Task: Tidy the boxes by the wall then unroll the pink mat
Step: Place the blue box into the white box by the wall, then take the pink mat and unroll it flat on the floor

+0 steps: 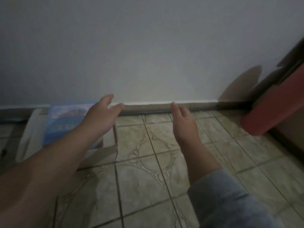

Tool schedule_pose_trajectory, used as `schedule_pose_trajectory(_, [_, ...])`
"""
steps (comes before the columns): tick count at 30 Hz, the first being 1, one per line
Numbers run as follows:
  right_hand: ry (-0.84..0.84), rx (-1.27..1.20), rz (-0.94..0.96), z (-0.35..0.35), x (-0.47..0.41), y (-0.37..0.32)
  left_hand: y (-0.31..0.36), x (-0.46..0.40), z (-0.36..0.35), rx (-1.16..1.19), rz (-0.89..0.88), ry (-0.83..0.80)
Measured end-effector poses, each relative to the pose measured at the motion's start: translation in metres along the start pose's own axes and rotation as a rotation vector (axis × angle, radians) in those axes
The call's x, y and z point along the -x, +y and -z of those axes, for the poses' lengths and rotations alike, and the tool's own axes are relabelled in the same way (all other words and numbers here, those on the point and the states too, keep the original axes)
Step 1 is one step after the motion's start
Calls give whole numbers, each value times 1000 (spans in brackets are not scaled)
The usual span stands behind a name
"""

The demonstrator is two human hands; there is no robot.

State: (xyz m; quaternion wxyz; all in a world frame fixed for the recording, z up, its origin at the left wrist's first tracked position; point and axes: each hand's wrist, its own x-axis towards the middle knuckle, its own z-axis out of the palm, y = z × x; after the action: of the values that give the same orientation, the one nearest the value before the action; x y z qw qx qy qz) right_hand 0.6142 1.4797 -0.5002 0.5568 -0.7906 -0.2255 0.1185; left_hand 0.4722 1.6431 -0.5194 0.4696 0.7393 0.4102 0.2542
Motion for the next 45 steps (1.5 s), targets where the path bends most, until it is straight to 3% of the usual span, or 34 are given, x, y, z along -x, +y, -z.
schedule_pose_trajectory(8, [205, -19, -164, 131, 23, -69, 110, 28, 4, 12, 23, -183])
schedule_pose_trajectory(15, [291, -72, -259, 266, 76, -183, 287, 80, 20, -33, 15, -306])
schedule_pose_trajectory(23, [361, -54, -334, 428, 156, -323, 490, 214, 7, -118, -91, -586])
schedule_pose_trajectory(27, [432, -42, -317, 486, 194, -374, 564, 261, 6, -99, -81, -637])
schedule_pose_trajectory(37, [394, 19, -363, 561, 290, -390, 624, 347, 7, -222, -156, -740])
schedule_pose_trajectory(45, [382, 97, -364, 588, 289, -387, 632, 366, -9, -220, -163, -768])
